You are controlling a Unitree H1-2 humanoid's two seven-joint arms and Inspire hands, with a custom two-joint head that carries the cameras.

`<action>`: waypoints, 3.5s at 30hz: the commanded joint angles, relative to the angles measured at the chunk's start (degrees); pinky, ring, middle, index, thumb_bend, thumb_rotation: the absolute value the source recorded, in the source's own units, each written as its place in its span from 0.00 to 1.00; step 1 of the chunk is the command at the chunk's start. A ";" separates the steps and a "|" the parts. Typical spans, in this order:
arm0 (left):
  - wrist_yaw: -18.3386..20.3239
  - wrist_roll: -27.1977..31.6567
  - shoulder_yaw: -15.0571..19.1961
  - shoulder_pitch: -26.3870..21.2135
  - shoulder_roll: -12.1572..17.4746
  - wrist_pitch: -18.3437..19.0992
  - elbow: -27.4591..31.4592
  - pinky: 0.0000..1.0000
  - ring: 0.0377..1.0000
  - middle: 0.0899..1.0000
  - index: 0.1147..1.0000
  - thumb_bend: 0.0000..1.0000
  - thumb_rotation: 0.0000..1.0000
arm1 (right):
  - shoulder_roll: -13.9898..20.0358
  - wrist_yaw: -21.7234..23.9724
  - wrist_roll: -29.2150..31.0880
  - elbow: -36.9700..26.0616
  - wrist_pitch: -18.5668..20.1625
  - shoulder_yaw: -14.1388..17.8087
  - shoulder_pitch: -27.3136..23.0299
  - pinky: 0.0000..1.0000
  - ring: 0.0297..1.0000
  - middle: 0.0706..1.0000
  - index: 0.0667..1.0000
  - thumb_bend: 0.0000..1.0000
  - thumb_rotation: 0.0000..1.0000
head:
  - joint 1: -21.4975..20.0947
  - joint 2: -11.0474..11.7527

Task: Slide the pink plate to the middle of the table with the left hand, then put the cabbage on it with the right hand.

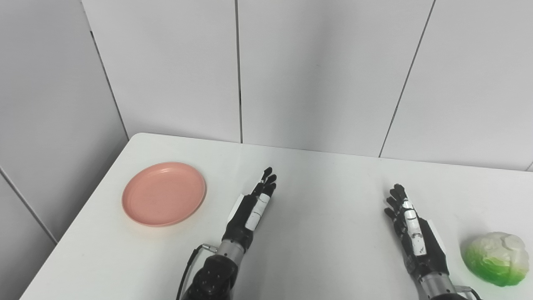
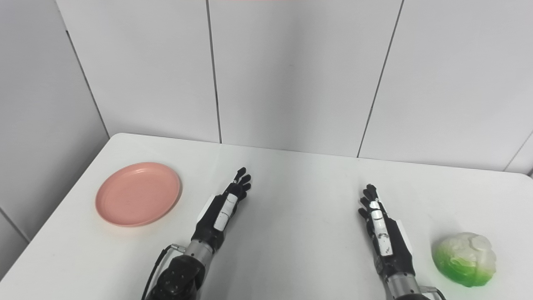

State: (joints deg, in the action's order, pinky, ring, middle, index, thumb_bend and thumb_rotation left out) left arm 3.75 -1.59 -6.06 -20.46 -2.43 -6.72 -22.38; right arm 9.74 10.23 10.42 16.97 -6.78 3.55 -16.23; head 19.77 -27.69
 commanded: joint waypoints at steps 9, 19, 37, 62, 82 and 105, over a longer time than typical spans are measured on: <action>2.98 4.97 2.66 -1.00 0.66 6.09 15.73 0.96 0.96 0.98 0.98 0.86 0.99 | 0.50 0.48 -0.22 2.11 -2.73 0.58 -0.96 1.00 0.99 0.99 0.98 0.19 1.00 | 0.23 -0.06; 2.61 7.97 5.16 -2.55 1.02 10.72 26.81 0.97 0.95 0.97 0.96 0.88 0.98 | 0.68 0.01 -0.29 2.44 -2.62 1.00 -1.16 1.00 0.98 0.98 0.97 0.21 1.00 | 0.52 -0.24; -1.82 8.55 13.18 -2.63 5.55 11.38 37.38 0.96 0.96 0.97 0.96 0.86 0.98 | 1.65 1.72 0.23 2.02 -1.77 0.91 -1.26 1.00 1.00 1.00 1.00 0.21 1.00 | 1.60 -0.12; -7.37 15.55 29.86 -3.41 14.77 1.01 25.34 0.98 0.96 0.96 0.95 0.87 0.98 | 1.41 1.57 -0.06 2.22 -2.58 0.99 -1.10 1.00 1.00 1.00 1.00 0.18 1.00 | 2.13 0.98; -8.65 18.73 31.51 -4.67 16.89 -1.36 11.84 1.00 0.98 0.98 0.98 0.88 0.96 | 1.56 1.34 -0.33 1.35 -2.45 0.81 -0.84 1.00 1.00 1.00 1.00 0.16 1.00 | 2.59 0.41; -8.26 20.92 32.24 -6.60 19.11 -1.90 -3.00 1.00 0.99 0.99 0.99 0.89 0.96 | 1.52 1.09 -0.79 0.03 -1.24 0.95 -0.53 1.00 1.00 1.00 1.00 0.18 1.00 | 2.61 -0.17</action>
State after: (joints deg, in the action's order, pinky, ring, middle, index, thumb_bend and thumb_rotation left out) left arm -5.29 18.99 26.05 -24.49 14.78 -6.17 -25.80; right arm 10.58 11.39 9.23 17.44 -8.98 3.95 -16.75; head 22.32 -27.77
